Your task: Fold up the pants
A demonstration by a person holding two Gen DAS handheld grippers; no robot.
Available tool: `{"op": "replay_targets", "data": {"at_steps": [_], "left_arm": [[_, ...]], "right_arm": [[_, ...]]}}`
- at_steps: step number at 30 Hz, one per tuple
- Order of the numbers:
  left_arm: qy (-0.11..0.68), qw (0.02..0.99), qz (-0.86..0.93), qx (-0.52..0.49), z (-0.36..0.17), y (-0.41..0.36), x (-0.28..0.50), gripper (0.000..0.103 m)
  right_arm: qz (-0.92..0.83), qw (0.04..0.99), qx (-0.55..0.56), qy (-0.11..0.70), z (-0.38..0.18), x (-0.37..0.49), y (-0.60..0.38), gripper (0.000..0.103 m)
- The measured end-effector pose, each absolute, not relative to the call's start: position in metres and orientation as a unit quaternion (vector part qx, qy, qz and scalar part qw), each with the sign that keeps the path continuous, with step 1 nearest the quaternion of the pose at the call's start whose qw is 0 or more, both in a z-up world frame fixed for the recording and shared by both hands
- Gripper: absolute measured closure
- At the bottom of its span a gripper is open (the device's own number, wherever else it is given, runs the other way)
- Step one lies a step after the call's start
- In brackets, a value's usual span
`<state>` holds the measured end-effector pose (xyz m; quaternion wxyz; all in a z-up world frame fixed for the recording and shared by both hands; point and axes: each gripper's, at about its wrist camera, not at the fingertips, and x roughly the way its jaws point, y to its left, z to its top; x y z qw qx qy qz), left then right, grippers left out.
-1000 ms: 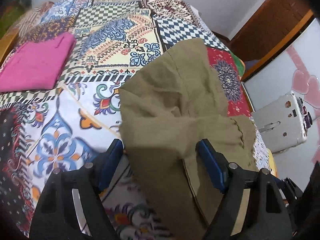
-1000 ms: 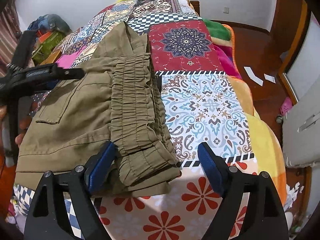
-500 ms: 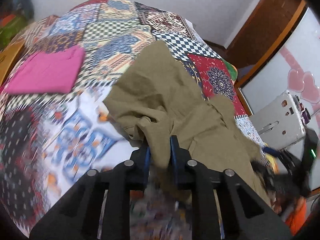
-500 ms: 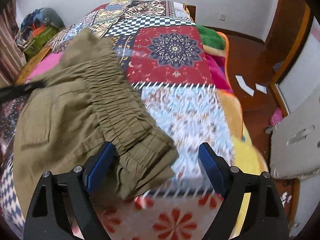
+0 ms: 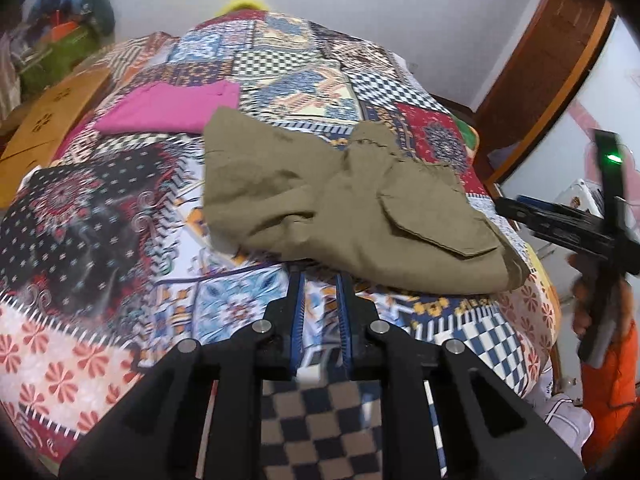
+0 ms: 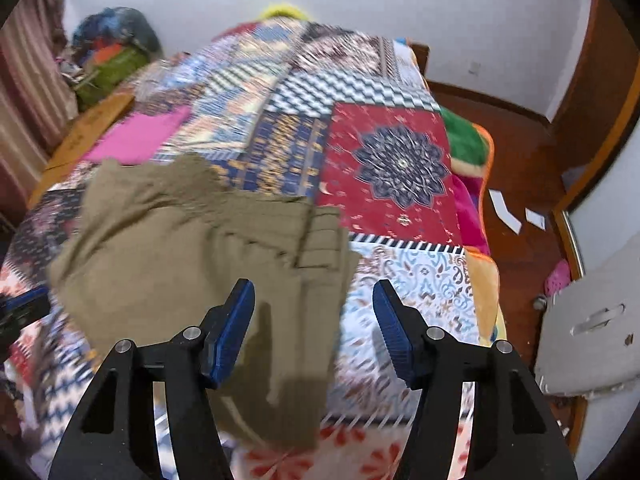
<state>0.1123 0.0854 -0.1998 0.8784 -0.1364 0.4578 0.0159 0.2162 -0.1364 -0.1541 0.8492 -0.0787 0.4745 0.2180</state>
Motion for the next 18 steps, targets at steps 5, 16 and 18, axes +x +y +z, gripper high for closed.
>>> {"op": "replay_targets", "data": {"at_steps": [5,16,18], "left_arm": [[0.452,0.882,0.039,-0.128,-0.195,0.103,0.104,0.087],[0.443,0.891,0.047,-0.091,-0.186,0.128,0.17,0.075],[0.454,0.885,0.043,-0.096,-0.192,0.135,0.189,0.075]], "right_arm": [[0.255,0.836,-0.064,0.482,-0.151,0.187,-0.127,0.045],[0.214,0.825,-0.101,0.513,-0.195,0.191,-0.123,0.04],[0.204,0.827,-0.111,0.513,-0.199,0.195,-0.125,0.039]]}}
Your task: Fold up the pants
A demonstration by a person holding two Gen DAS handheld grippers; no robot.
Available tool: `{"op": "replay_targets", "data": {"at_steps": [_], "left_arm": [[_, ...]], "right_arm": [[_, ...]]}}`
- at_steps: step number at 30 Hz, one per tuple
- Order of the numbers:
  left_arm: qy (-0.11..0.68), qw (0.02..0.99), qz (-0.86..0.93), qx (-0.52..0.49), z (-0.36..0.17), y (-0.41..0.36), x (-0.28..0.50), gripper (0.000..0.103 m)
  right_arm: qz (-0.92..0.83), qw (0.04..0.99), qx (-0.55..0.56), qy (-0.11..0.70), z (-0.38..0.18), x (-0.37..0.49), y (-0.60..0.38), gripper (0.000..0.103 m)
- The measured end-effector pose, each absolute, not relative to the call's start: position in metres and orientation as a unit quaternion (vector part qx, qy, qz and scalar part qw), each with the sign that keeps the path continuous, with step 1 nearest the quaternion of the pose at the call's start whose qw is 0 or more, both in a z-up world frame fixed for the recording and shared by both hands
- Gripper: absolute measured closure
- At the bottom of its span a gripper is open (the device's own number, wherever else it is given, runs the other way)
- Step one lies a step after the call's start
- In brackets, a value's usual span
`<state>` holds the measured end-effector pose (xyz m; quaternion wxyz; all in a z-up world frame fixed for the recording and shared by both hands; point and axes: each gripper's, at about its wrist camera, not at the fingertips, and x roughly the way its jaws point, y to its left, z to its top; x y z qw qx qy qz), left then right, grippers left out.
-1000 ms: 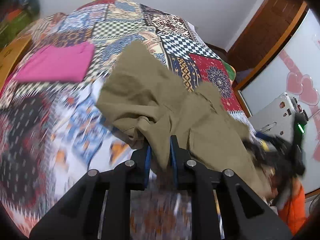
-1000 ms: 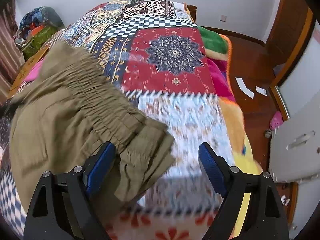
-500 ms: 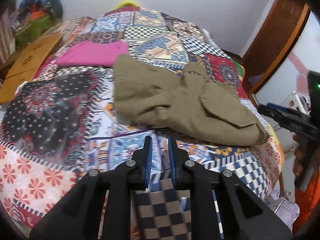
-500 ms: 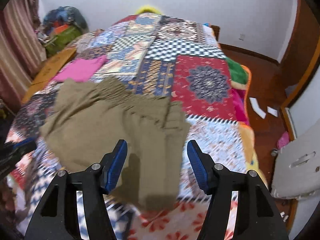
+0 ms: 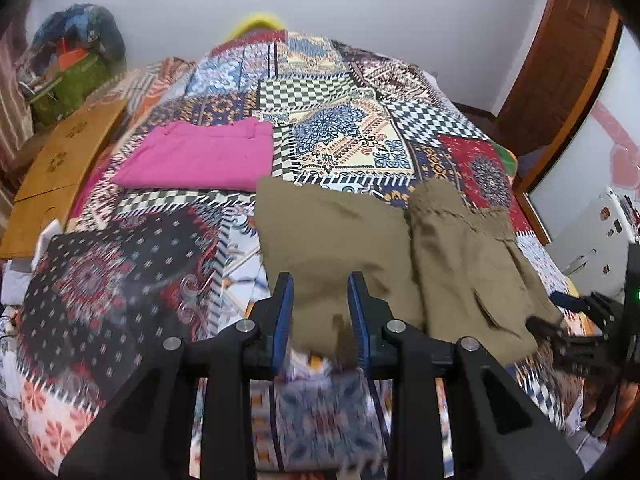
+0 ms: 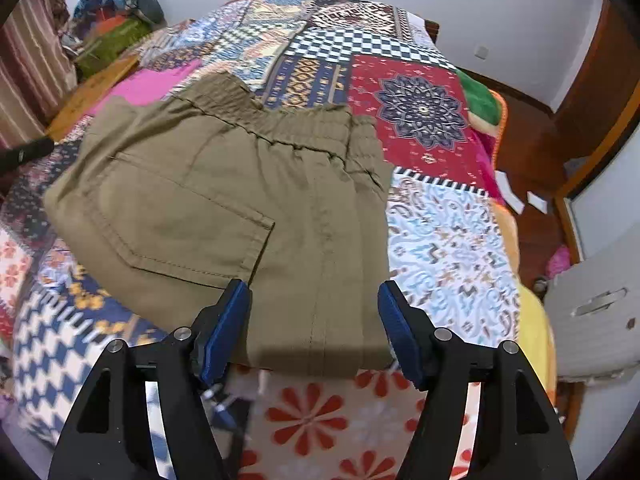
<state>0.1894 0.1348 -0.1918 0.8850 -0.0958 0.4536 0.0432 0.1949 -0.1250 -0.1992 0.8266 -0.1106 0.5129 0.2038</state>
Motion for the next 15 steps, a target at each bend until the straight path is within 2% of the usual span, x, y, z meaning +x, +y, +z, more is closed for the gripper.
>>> {"op": "replay_targets", "data": {"at_steps": [10,15], "left_arm": [[0.517,0.851,0.009,-0.094,-0.251,0.131,0.26,0.075],[0.506,0.856,0.056,-0.095,-0.259,0.154,0.277,0.075]], "right_arm": [[0.19,0.828,-0.101,0.517,-0.207,0.208,-0.134,0.033],[0.194,0.825,-0.082,0.524,-0.209,0.211,-0.139,0.031]]}}
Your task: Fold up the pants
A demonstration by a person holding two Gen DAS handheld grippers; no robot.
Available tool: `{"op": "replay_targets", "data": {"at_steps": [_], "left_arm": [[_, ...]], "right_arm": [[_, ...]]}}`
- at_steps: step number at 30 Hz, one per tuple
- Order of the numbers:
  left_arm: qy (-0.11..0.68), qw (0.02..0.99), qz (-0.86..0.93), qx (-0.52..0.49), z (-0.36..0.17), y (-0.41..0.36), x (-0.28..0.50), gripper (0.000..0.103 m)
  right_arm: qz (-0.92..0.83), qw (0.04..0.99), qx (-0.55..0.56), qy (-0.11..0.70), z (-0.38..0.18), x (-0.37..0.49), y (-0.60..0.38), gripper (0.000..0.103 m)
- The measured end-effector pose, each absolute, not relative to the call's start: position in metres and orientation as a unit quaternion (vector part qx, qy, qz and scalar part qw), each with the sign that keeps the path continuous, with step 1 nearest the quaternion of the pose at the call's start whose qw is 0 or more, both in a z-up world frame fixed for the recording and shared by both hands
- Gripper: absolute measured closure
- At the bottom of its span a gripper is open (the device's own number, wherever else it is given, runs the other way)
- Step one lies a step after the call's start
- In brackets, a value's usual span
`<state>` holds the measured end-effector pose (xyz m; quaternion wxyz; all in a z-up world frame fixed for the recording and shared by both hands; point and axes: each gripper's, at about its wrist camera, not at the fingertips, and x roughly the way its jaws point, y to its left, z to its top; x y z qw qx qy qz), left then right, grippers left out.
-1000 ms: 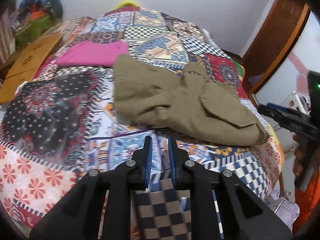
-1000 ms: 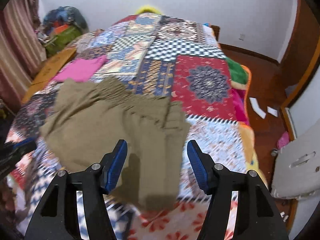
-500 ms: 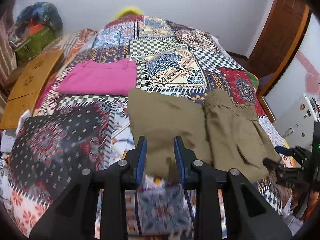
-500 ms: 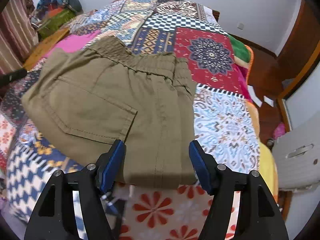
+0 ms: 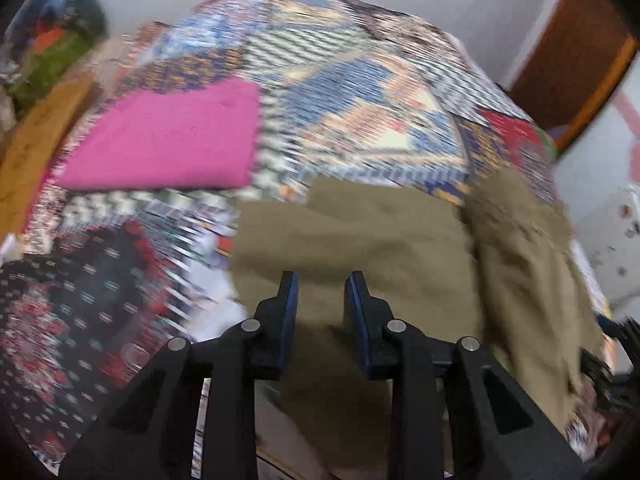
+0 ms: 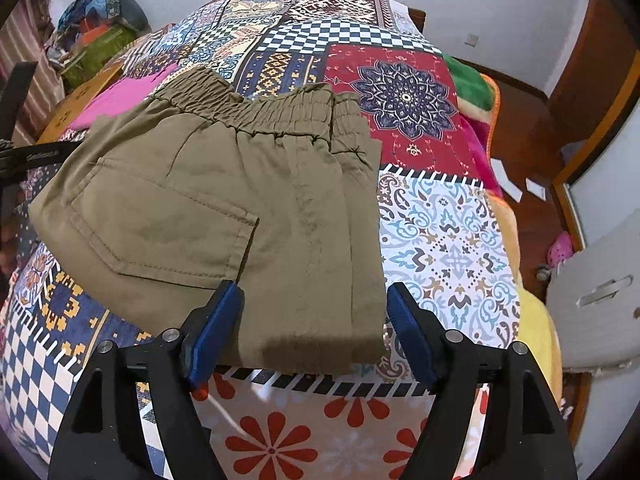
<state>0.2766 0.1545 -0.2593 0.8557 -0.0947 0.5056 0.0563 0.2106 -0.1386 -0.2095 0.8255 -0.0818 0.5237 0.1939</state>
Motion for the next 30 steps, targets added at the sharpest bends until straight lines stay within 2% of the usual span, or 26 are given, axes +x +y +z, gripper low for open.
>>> {"op": "replay_targets", "data": {"at_steps": [3,9,13,17,19,22,27,29,30], "left_arm": [[0.51,0.849,0.071,-0.115,-0.26,0.174,0.283,0.06],[0.479,0.865,0.053,-0.136,-0.23,0.177,0.281,0.059],[0.487,0.864,0.02,-0.125,-0.23,0.157,0.294,0.046],[0.518,0.851,0.057,-0.064,-0.257,0.145,0.313,0.047],[0.52,0.848,0.081,-0.065,-0.267,0.155,0.319,0.043],[0.521,0.839,0.148,-0.055,-0.269,0.177,0.324,0.044],[0.506,0.847,0.119,-0.114,-0.243,0.198,0.295,0.044],[0.502,0.853,0.088,-0.111,-0.233,0.189,0.279,0.036],[0.501,0.855,0.072,-0.11,-0.231,0.182,0.271,0.027]], "right_arm": [[0.196,0.824,-0.072,0.526,-0.211,0.211,-0.14,0.031],[0.196,0.824,-0.065,0.528,-0.211,0.212,-0.142,0.031],[0.197,0.822,-0.058,0.531,-0.212,0.214,-0.144,0.031],[0.196,0.823,-0.059,0.529,-0.211,0.212,-0.145,0.03],[0.195,0.824,-0.062,0.528,-0.211,0.211,-0.145,0.03],[0.193,0.826,-0.067,0.526,-0.21,0.209,-0.145,0.031],[0.192,0.827,-0.065,0.525,-0.21,0.208,-0.147,0.03],[0.191,0.827,-0.063,0.526,-0.21,0.208,-0.147,0.03],[0.19,0.827,-0.062,0.526,-0.21,0.208,-0.147,0.03]]}}
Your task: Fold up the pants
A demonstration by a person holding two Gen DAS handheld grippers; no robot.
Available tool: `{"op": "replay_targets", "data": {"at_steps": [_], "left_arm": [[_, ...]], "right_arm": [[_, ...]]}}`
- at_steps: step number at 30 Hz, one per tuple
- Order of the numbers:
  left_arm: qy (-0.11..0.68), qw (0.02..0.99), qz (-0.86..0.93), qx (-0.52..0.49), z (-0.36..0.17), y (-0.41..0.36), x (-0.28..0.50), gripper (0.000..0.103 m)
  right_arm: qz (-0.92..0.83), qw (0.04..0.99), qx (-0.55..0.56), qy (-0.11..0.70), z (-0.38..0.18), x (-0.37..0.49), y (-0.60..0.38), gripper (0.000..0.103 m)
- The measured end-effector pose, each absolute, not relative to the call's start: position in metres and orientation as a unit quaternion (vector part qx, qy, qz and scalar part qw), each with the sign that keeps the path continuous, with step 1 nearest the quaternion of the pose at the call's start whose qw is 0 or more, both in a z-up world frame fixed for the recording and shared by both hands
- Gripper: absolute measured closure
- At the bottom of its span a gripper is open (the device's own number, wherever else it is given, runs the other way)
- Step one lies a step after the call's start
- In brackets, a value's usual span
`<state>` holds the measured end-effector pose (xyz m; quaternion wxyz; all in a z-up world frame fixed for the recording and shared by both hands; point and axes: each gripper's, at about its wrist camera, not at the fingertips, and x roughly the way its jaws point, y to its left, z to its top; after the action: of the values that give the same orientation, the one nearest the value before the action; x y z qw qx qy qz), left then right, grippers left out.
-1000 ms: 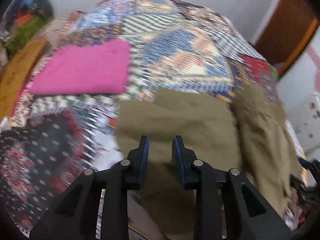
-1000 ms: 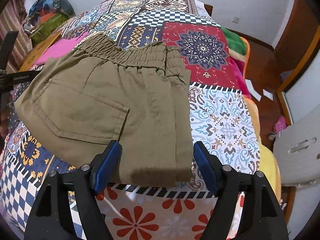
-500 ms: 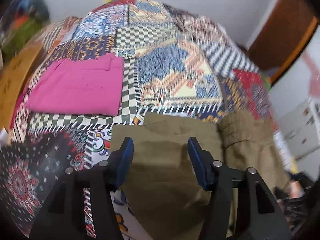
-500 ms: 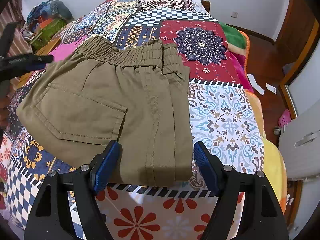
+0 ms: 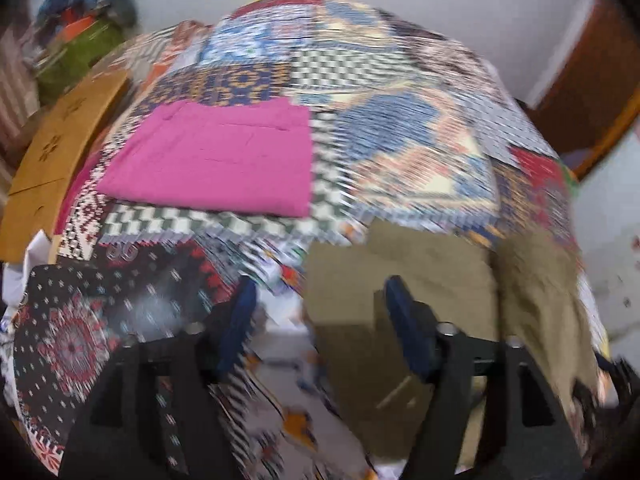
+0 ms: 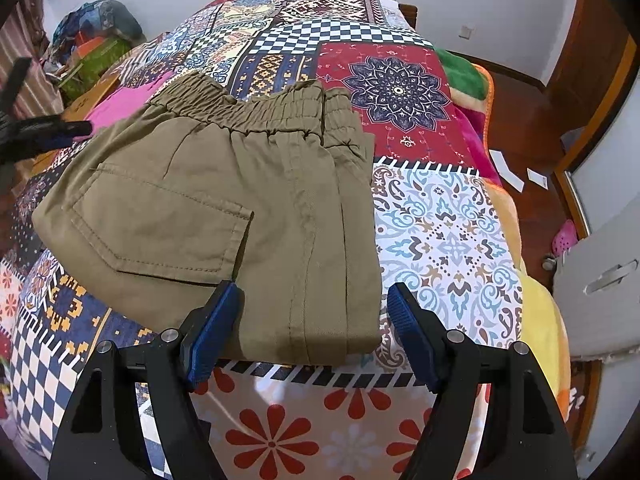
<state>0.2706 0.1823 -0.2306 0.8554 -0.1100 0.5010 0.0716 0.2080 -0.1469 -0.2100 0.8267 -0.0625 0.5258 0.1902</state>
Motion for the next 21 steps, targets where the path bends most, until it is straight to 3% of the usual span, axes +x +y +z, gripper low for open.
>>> {"op": "replay_targets", "data": {"at_steps": [1,6,9,13,16,21], "left_arm": [[0.5,0.857,0.055,-0.108,-0.231,0.174,0.265,0.022],[0.535,0.842,0.044,-0.054,-0.256,0.137,0.252,0.018],[0.531,0.842,0.059,-0.072,-0.267,0.15,0.244,0.006],[0.525,0.84,0.128,-0.047,-0.258,0.178,0.23,0.007],[0.532,0.83,0.164,-0.02,-0.255,0.196,0.219,0.014],[0.515,0.844,0.132,-0.063,-0.229,0.195,0.193,0.014]], "right_arm": [[0.19,0.827,-0.063,0.526,-0.21,0.208,-0.147,0.03],[0.183,0.829,-0.068,0.524,-0.208,0.204,-0.145,0.03],[0.184,0.829,-0.075,0.523,-0.205,0.198,-0.146,0.03],[0.187,0.828,-0.08,0.522,-0.204,0.192,-0.152,0.03],[0.188,0.827,-0.071,0.526,-0.205,0.192,-0.155,0.03],[0.181,0.831,-0.081,0.519,-0.198,0.189,-0.154,0.03]]}}
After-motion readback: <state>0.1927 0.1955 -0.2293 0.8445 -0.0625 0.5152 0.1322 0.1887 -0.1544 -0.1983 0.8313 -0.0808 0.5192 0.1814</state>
